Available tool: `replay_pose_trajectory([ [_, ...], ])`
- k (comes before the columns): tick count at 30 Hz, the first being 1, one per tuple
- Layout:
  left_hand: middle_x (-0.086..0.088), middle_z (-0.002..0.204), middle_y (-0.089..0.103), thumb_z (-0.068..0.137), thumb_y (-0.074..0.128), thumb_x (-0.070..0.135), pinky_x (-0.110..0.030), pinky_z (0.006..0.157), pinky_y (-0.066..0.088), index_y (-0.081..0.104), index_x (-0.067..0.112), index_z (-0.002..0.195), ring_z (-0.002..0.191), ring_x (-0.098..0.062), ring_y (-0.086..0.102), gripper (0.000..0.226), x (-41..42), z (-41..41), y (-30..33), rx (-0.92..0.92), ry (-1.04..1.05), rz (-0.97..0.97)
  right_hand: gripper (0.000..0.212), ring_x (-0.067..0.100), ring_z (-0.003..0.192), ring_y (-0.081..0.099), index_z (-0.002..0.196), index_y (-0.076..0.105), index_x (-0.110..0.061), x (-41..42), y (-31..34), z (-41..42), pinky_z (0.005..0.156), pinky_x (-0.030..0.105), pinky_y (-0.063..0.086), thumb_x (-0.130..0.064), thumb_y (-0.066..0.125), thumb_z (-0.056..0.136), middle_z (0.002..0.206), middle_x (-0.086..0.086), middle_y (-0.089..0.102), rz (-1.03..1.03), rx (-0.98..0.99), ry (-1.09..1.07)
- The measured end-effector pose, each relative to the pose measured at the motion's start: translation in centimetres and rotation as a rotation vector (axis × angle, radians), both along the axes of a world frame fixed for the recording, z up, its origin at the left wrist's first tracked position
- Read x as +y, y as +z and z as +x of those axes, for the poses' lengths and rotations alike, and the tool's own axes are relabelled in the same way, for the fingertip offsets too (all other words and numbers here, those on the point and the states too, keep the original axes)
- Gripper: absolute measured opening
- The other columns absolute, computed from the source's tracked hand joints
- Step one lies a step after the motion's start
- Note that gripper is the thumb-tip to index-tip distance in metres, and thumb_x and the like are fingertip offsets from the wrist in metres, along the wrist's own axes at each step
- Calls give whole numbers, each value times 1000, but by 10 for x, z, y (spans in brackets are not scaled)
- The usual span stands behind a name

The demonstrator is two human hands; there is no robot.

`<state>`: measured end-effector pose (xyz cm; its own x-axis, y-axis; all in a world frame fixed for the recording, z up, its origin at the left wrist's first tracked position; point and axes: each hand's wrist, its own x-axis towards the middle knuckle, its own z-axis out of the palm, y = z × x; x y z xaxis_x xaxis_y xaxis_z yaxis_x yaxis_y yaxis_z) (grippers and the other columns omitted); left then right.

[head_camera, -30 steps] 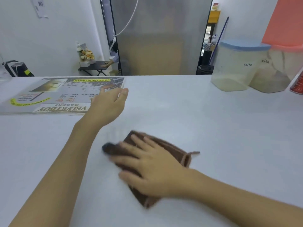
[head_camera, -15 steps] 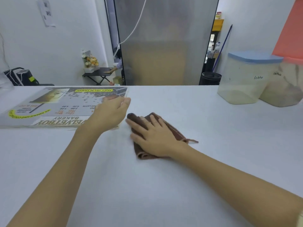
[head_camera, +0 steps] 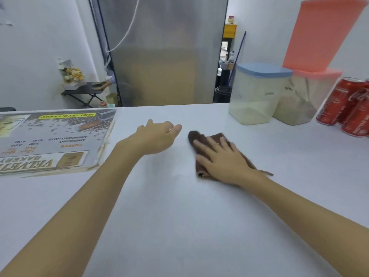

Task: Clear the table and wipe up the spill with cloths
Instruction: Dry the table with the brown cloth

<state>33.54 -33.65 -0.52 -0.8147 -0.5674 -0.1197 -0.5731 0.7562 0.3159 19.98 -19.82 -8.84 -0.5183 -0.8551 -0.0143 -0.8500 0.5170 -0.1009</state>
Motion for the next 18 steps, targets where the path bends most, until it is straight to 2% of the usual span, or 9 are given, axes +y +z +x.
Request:
replay_pose_trajectory([
  [1,6,153,27,102,15,44,-44,112,11,30,29,144,145,-26,3,47,3,-8,-2,-17,-34,-2,66,22,146,-4,143,-4,-53,18,-1,13,117,46,-1,-74,-10,80,158,-14,-2,-25,24,94],
  [3,5,153,27,99,16,51,-48,113,11,31,32,143,146,-24,0,50,6,-22,-6,-19,-79,17,57,6,142,-10,139,-2,-60,64,-1,29,117,36,-5,-72,-2,83,153,-26,-5,-86,-15,177],
  [5,6,150,32,97,16,55,-48,113,11,33,33,142,146,-21,-4,53,7,-31,-9,-2,-81,52,46,-4,137,-13,132,-1,-69,108,2,14,116,30,-5,-69,8,87,146,-35,-9,-107,-83,122],
  [6,7,149,35,97,17,55,-47,113,11,34,34,142,146,-20,-5,52,7,-34,-9,5,-77,65,48,-4,138,-12,130,-2,-71,124,5,-1,117,31,-2,-74,2,82,146,-36,-9,-109,-90,61],
  [9,9,147,36,98,17,54,-45,113,12,34,35,140,146,-19,-6,50,5,-34,-11,38,-70,78,95,13,145,1,142,0,-56,137,5,-64,114,42,12,-81,-32,56,155,-24,-2,-41,38,-165],
  [10,9,148,36,98,17,54,-45,114,12,34,35,140,146,-19,-6,50,4,-34,-12,49,-57,84,98,19,144,5,145,5,-49,132,6,-81,113,44,13,-81,-28,59,157,-19,1,-13,46,-248],
  [13,7,149,35,98,18,53,-46,113,12,35,34,141,146,-20,-5,50,6,-36,-17,66,-14,87,56,31,145,4,146,7,-48,93,8,-101,116,48,5,-61,11,91,160,-7,4,-30,-14,-448],
  [15,5,149,35,97,18,54,-47,112,13,34,34,141,146,-21,-4,51,12,-44,-21,59,-23,93,51,36,145,1,145,8,-49,64,5,-87,116,49,0,-56,18,96,160,-5,2,-20,-5,-385],
  [18,1,149,35,98,18,52,-47,112,13,33,29,142,146,-24,2,52,24,-62,-27,37,-63,59,51,31,146,-1,145,10,-49,57,0,-30,117,50,0,-58,18,95,160,-7,3,-59,19,-84],
])
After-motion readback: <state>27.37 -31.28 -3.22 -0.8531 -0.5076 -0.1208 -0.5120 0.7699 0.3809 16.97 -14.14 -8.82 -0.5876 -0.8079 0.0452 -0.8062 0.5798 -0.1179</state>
